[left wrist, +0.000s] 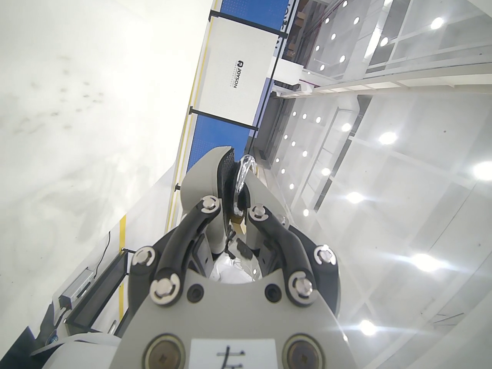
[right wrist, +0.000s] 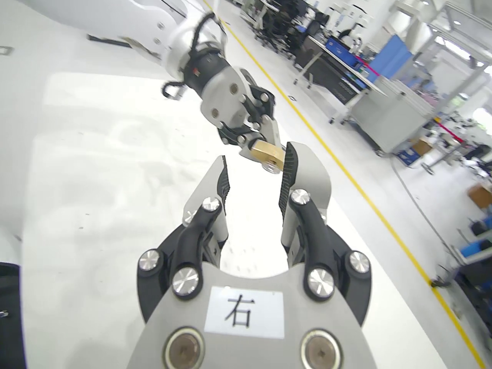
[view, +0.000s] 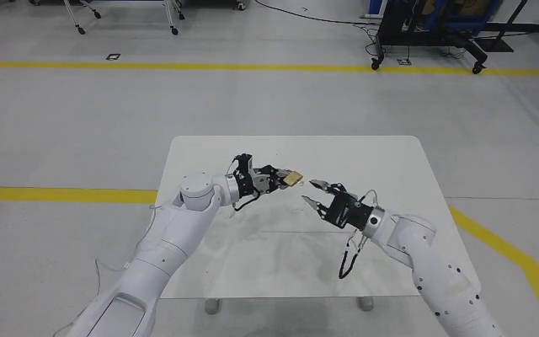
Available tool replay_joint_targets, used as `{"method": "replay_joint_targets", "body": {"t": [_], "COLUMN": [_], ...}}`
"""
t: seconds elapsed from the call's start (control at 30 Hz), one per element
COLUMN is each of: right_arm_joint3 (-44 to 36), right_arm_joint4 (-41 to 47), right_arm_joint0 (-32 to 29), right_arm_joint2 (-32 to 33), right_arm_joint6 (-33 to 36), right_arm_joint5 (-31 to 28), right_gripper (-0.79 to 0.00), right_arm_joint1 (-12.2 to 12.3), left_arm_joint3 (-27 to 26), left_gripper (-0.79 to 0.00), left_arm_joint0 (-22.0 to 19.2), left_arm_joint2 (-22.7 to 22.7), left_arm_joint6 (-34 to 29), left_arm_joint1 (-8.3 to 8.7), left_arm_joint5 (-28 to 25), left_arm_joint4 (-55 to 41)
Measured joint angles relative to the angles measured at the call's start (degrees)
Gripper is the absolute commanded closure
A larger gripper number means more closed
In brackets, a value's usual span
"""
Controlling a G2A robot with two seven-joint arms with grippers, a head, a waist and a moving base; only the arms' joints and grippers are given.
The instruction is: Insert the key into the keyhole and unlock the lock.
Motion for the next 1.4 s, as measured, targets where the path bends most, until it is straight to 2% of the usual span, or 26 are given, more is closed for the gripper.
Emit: {"method": "replay_joint_targets", "body": {"t": [0.07, 0.27, 0.37, 0.53, 0.67, 0.73, 0.77, 1.07, 1.2, 1.4], "right_arm_joint3": [-0.6, -0.8, -1.3, -1.6, -1.5, -1.5, -1.5, -1.9, -1.6, 1.5], "right_arm_joint4": [-1.3, -3.6, -5.1, -6.1, -7.2, -7.7, -8.0, -7.6, -5.0, 9.4], "right_arm_joint0": [-0.3, 0.4, 0.5, 0.6, 0.8, 0.9, 1.0, 1.3, 1.3, 1.8], "right_arm_joint2": [-1.0, -2.4, -2.9, -3.7, -4.1, -4.4, -4.5, -4.9, -4.9, -2.6], "right_arm_joint6": [1.4, 4.2, 6.1, 7.7, 8.8, 9.7, 10.2, 12.2, 12.3, 13.0], "right_arm_joint5": [2.7, 5.5, 6.8, 7.5, 7.4, 7.5, 7.5, 7.1, 5.7, 1.8], "right_gripper": [-0.262, -0.305, -0.299, -0.2, -0.151, -0.068, 0.0, 0.0, 0.0, 0.0], "right_arm_joint1": [-0.2, -0.6, -0.7, -0.9, -1.0, -1.0, -1.1, -1.3, -1.5, -1.8], "left_arm_joint3": [0.1, 0.1, 0.1, 0.3, 0.3, 0.4, 0.4, 0.2, -0.1, -1.6], "left_gripper": [0.0, 0.0, 0.0, 0.0, 0.0, 0.0, 0.0, 0.0, 0.0, 0.0], "left_arm_joint0": [-0.1, 0.0, -0.1, -0.2, -0.2, -0.2, -0.3, -0.2, 0.0, 0.8], "left_arm_joint2": [0.2, 0.5, 0.5, 0.7, 0.7, 0.9, 0.9, 0.8, 0.8, 1.1], "left_arm_joint6": [0.1, 0.3, 0.2, -0.2, -0.4, -0.6, -0.8, -1.7, -1.8, 0.9], "left_arm_joint1": [-0.06, -0.16, -0.18, -0.27, -0.28, -0.29, -0.29, -0.27, -0.21, -0.08], "left_arm_joint5": [0.0, 0.0, 0.2, 0.4, 0.4, 0.5, 0.6, 0.4, -0.2, -3.5], "left_arm_joint4": [0.3, 1.1, 1.4, 1.8, 2.3, 2.6, 2.7, 3.1, 3.9, 7.3]}}
